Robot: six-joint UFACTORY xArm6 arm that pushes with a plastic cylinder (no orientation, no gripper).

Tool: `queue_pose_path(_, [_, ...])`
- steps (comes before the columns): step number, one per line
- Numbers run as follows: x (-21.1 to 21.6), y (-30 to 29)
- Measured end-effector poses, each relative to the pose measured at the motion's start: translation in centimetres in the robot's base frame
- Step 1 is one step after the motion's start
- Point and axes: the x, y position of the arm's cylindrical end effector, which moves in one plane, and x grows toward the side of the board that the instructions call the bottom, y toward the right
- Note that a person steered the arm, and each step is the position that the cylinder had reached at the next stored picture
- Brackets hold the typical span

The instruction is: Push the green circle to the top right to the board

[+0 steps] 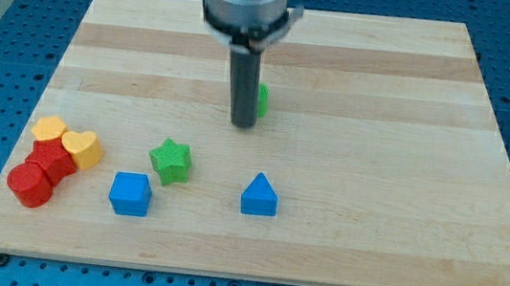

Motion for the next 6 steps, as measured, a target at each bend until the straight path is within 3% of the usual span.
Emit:
queue_pose_path(1, [-5.2, 2.0])
queue_pose_path(2, [-8.2, 7.6])
queue_pose_path(4, [-5.5, -0.4])
queue_pose_path(5, [-11.6, 3.6])
queue_pose_path(6, [-13.4, 14.2])
